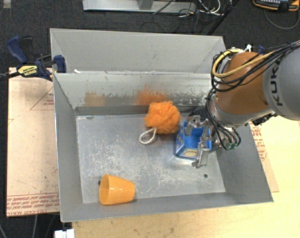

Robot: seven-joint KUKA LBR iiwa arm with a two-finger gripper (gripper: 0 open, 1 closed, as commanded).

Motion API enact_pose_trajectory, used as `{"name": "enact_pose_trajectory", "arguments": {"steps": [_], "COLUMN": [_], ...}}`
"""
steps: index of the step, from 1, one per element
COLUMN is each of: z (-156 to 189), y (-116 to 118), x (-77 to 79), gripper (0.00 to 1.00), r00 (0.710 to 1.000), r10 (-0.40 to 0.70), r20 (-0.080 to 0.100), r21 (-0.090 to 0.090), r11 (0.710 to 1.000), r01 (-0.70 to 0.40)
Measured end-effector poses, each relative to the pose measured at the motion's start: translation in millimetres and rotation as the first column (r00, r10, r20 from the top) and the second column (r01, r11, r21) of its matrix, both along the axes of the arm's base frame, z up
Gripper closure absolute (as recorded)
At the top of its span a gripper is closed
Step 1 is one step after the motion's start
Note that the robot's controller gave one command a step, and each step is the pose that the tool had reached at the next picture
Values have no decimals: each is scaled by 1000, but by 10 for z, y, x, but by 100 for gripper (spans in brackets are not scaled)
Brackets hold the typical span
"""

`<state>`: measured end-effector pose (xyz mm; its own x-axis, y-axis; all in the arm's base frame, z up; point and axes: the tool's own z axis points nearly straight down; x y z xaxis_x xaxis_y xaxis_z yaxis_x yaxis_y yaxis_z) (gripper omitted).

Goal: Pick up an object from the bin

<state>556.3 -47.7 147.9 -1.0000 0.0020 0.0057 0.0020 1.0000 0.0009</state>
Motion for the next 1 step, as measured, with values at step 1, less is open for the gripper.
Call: {"name": "enact_pose_trajectory", "arguments": {"steps": [1], "z": [45], "y": [2], "x": [14], "gripper": [0], "r00": [1000], "r10": [1], "r20": [7], "r21": [0], "r11": [1000], "r01": [-1]}}
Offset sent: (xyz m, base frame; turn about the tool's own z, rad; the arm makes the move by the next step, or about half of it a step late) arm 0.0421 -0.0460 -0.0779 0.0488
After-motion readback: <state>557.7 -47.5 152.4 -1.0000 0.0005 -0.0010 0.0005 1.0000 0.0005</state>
